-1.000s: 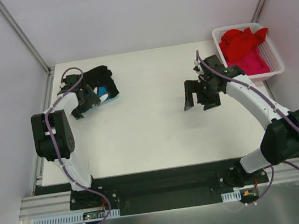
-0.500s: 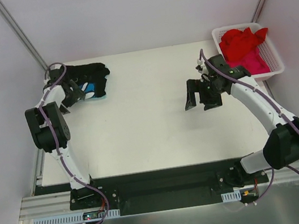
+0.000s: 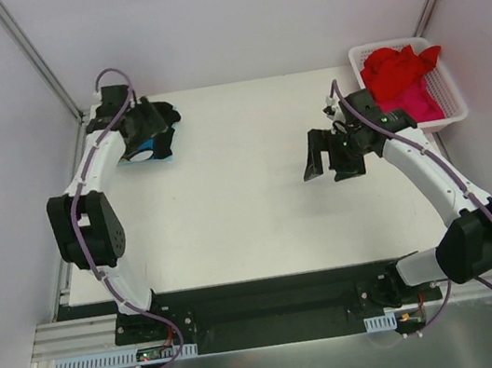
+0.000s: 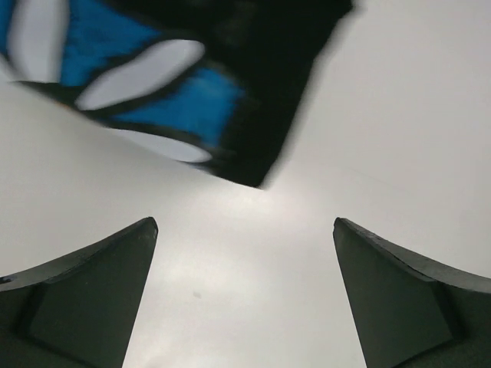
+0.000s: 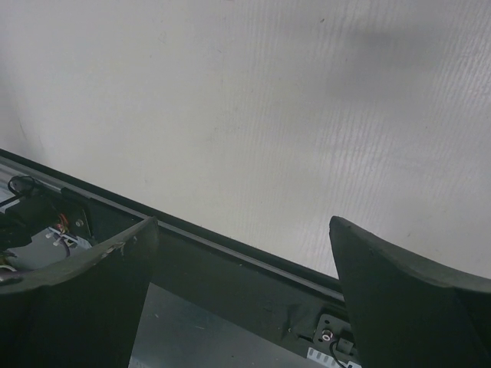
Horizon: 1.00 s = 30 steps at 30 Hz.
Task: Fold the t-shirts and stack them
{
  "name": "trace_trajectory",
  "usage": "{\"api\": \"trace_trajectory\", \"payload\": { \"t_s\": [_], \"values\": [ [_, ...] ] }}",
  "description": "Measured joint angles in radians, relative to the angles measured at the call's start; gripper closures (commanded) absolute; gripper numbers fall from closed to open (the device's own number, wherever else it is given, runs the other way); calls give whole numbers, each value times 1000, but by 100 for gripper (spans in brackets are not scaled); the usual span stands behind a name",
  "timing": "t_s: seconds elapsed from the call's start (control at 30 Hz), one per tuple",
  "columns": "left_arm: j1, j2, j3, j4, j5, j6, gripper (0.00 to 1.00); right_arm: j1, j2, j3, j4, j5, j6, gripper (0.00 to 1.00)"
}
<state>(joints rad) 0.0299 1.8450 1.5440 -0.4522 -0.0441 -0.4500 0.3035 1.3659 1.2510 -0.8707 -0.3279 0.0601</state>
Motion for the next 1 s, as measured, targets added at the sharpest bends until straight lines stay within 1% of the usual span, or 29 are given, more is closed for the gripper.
{"api": "trace_trajectory", "payload": {
  "t_s": [0.07,0.17,0.27,0.43,0.53,0.67,0.8,1.0],
  "values": [
    [-111,-42,37,5,40,0,1,4,0,0,0,-2,5,4],
    [-231,-29,103,28,129,0,1,10,-2,0,-3,0,6,4],
    [-294,35,159,35,218,1,1,10,-14,1,-13,2,6,4],
    [-304,204,226,37,305,7,1,10,-39,2,-23,5,6,4],
    [-303,304,276,32,335,26,1,11,-49,2,-31,5,3,4],
    [-291,417,390,27,384,50,1,11,-64,2,-42,5,1,4],
    [-269,460,466,31,406,55,1,10,-81,2,-51,6,-2,4],
    [-222,467,489,44,394,78,1,10,-95,2,-63,6,-8,4]
  ]
}}
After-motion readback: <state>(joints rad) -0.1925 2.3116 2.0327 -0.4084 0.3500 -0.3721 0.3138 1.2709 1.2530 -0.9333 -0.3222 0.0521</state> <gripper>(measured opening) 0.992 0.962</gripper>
